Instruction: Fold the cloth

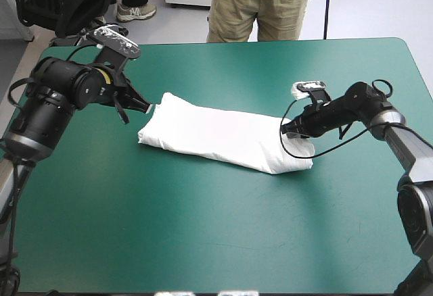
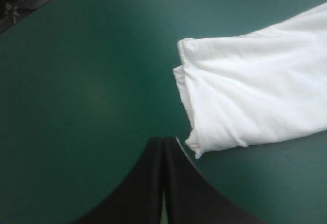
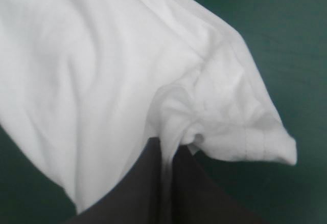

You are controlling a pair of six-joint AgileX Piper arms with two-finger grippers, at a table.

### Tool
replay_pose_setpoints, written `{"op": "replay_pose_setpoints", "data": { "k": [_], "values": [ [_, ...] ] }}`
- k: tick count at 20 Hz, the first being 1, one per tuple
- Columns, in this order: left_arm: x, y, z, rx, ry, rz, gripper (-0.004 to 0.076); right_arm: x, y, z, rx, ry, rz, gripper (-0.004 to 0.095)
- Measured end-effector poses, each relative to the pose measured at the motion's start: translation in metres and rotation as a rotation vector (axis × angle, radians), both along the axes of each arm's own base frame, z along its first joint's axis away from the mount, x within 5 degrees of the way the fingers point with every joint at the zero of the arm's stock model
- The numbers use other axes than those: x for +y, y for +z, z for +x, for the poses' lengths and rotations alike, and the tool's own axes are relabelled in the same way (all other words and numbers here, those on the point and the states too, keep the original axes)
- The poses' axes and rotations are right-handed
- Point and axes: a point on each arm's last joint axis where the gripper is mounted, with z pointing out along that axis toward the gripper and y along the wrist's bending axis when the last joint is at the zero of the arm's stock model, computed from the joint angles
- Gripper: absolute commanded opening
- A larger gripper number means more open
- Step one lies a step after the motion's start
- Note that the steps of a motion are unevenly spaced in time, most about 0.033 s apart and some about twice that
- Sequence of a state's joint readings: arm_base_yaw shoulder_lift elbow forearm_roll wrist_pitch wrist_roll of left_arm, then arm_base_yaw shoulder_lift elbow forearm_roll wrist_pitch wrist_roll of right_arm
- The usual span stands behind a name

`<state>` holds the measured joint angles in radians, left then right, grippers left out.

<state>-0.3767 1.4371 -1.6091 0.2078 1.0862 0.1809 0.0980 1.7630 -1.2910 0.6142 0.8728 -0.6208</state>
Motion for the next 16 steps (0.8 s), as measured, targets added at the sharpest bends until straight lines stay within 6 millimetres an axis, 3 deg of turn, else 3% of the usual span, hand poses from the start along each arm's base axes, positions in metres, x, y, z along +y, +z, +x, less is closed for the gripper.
{"op": "replay_pose_setpoints", "data": {
  "k": [5,9,11,16],
  "values": [
    [0.02,0.028,-0.036,-0.057,0.055,0.014,-0.0017,0.041,0.04,0.004,-0.076,0.069,-0.045,-0.0015],
    [0.034,0.046,-0.069,-0.083,0.089,-0.022,-0.0017,0.091,0.085,0.002,-0.182,0.157,-0.036,-0.0015],
    [0.04,0.055,-0.084,-0.117,0.094,-0.043,-0.0017,0.115,0.095,0.009,-0.192,0.194,-0.014,-0.0015],
    [0.05,0.07,-0.111,-0.184,0.091,-0.08,-0.0017,0.176,0.089,0.039,-0.178,0.281,0.002,-0.0015]
  ]
}}
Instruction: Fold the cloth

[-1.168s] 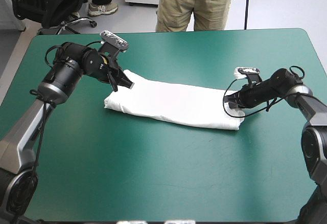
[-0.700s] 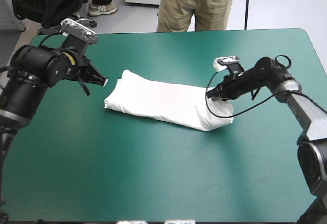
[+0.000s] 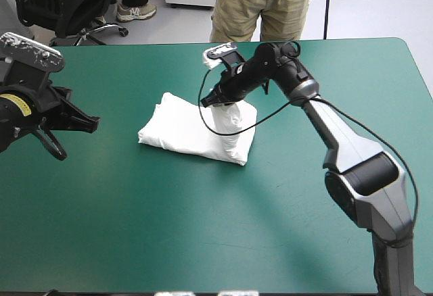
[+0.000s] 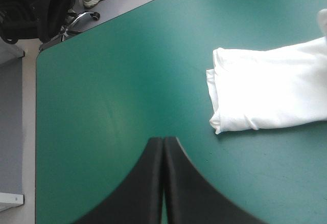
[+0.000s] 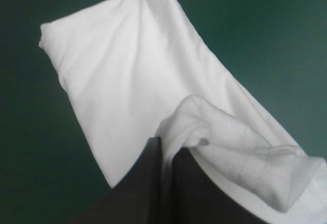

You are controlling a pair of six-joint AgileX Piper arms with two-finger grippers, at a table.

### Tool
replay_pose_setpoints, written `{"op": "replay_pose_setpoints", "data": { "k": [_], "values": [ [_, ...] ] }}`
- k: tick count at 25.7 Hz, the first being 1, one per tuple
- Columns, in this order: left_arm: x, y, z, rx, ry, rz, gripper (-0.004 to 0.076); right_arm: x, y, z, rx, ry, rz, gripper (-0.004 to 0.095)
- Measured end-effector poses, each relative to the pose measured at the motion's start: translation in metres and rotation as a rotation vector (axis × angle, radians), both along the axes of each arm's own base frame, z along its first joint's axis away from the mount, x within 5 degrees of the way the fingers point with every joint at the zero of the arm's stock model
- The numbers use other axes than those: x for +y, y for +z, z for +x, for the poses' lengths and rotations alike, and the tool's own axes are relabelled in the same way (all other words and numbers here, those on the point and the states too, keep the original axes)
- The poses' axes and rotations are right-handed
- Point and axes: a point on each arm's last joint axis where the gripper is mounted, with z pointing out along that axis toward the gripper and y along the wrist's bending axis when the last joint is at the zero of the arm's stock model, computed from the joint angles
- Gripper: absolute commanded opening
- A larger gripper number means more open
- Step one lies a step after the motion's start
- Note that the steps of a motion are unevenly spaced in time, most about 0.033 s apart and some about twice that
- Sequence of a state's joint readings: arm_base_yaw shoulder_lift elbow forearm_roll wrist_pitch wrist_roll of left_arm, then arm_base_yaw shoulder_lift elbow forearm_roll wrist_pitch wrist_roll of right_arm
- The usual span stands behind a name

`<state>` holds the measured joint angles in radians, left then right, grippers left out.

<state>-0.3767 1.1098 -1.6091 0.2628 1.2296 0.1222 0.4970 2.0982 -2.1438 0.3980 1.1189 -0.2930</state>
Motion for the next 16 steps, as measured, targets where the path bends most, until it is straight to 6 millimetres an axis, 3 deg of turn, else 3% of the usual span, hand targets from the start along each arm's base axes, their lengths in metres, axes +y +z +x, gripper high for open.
{"op": "replay_pose_setpoints", "data": {
  "k": [4,8,11,13,14,16],
  "values": [
    [0.001,0.003,-0.007,-0.01,-0.009,-0.02,-0.0017,0.043,-0.013,0.014,-0.01,0.032,0.037,-0.0015],
    [0.0,0.003,-0.007,-0.008,-0.014,-0.026,-0.0017,0.07,-0.03,0.021,-0.012,0.039,0.07,-0.0015],
    [0.0,0.003,-0.007,-0.007,-0.015,-0.027,-0.0017,0.083,-0.053,0.026,0.013,0.039,0.076,0.0006],
    [0.0,0.003,-0.007,-0.007,-0.015,-0.027,-0.0017,0.092,-0.071,0.028,0.038,0.06,0.079,0.0163],
    [0.0,0.003,-0.007,-0.007,-0.015,-0.028,-0.0017,0.095,-0.075,0.027,0.041,0.077,0.081,0.0313],
    [0.0,0.003,-0.007,-0.007,-0.015,-0.028,-0.0017,0.105,-0.077,0.02,0.044,0.138,0.119,0.0459]
  ]
}}
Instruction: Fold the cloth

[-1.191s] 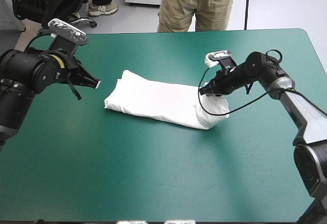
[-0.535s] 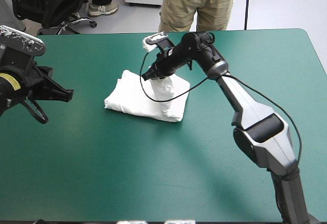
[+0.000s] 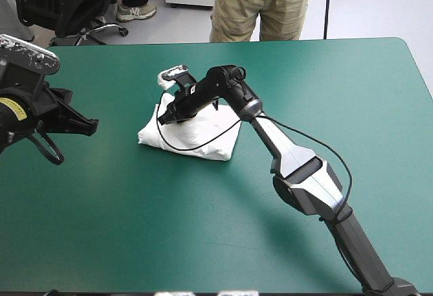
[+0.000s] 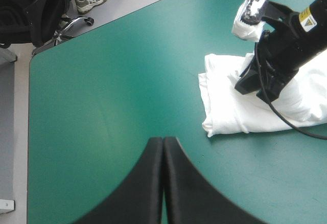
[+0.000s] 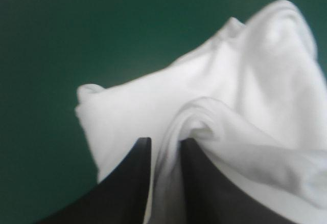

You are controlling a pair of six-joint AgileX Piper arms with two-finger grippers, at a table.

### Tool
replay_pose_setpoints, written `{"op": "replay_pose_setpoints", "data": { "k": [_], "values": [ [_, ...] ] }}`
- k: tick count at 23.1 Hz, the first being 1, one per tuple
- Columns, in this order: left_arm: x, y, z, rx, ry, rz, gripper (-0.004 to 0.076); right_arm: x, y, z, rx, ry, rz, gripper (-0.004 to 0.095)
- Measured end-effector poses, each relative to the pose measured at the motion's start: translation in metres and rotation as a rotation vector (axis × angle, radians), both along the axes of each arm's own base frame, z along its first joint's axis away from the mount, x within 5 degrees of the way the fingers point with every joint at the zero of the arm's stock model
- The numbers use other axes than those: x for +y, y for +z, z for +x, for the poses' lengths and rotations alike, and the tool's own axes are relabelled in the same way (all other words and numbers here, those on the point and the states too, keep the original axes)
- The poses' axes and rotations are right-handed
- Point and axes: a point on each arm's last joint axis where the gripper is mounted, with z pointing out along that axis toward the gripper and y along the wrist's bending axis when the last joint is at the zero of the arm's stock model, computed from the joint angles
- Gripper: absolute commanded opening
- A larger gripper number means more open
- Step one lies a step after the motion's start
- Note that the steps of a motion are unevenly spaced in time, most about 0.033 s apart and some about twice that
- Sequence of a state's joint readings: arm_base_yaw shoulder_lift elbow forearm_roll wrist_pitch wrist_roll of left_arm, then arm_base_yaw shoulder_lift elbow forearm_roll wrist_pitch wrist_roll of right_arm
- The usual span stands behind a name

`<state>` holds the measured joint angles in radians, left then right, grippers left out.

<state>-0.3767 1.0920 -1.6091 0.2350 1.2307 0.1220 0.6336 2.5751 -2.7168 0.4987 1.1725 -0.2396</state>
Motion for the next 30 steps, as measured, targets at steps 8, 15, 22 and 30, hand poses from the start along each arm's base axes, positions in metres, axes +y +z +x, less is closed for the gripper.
{"op": "replay_pose_setpoints", "data": {
  "k": [8,15,22,30],
  "values": [
    [-0.004,-0.028,0.009,0.098,0.0,0.035,-0.0017,0.012,0.025,-0.014,0.02,0.212,0.292,0.0421],
    [0.002,-0.024,0.001,0.066,0.02,0.05,-0.0017,-0.037,0.049,0.004,0.059,0.035,0.152,0.0302],
    [0.003,-0.024,0.001,0.062,0.027,0.054,-0.0017,-0.08,0.071,-0.034,0.031,-0.005,-0.119,0.0255],
    [0.001,-0.024,0.001,0.067,0.016,0.035,-0.0017,-0.139,0.053,-0.084,-0.023,-0.153,-0.057,0.039]
  ]
}}
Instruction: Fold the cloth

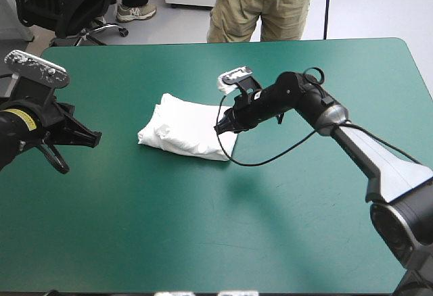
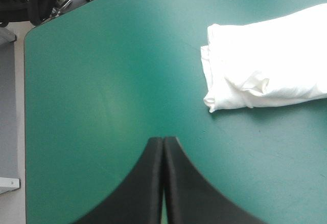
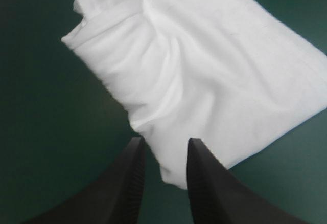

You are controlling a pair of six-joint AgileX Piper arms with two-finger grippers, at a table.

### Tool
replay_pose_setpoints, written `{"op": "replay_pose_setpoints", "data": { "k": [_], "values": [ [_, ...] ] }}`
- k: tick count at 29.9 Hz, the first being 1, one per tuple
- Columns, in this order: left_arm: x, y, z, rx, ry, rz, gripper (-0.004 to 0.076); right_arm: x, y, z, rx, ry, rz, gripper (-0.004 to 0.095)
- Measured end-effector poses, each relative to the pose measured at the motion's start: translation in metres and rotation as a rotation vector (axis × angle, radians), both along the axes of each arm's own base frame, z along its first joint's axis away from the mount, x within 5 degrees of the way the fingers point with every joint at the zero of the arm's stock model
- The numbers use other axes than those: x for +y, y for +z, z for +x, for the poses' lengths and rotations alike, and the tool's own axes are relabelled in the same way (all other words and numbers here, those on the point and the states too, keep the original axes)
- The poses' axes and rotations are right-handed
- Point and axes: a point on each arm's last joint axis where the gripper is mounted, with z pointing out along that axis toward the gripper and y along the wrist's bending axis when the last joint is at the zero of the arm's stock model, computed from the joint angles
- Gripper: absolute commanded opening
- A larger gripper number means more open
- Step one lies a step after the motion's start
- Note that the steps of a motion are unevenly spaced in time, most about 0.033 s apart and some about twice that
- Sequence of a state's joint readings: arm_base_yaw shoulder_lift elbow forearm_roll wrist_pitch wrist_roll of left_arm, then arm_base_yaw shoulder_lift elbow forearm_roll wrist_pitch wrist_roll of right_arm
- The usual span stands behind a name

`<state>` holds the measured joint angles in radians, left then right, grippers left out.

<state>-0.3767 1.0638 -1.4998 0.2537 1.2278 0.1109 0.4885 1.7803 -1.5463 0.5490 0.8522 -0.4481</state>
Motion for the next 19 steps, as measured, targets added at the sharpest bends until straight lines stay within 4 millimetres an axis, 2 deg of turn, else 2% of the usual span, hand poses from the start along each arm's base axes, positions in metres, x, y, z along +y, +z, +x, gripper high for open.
{"op": "replay_pose_setpoints", "data": {
  "k": [3,5,11,14,15,17,19],
  "values": [
    [-0.002,0.0,0.0,0.006,-0.009,-0.016,-0.0017,-0.005,-0.016,0.001,-0.004,-0.072,0.041,0.0581],
    [-0.002,0.0,-0.001,0.008,-0.011,-0.02,-0.0017,-0.003,-0.034,0.005,0.027,-0.091,0.03,0.0658],
    [-0.003,-0.001,-0.001,0.01,-0.012,-0.029,-0.0017,0.005,-0.084,0.023,0.114,-0.14,0.003,0.0637],
    [-0.003,-0.001,-0.001,0.011,-0.013,-0.032,-0.0017,0.008,-0.1,0.028,0.148,-0.164,0.008,0.0539],
    [-0.003,-0.001,-0.001,0.012,-0.014,-0.033,-0.0017,0.008,-0.102,0.029,0.155,-0.173,0.018,0.0473],
    [-0.003,-0.001,-0.001,0.012,-0.014,-0.033,-0.0017,0.007,-0.104,0.031,0.16,-0.183,0.027,0.0261],
    [-0.003,-0.001,-0.001,0.012,-0.015,-0.033,-0.0017,0.007,-0.105,0.032,0.158,-0.182,0.027,0.0005]
  ]
}}
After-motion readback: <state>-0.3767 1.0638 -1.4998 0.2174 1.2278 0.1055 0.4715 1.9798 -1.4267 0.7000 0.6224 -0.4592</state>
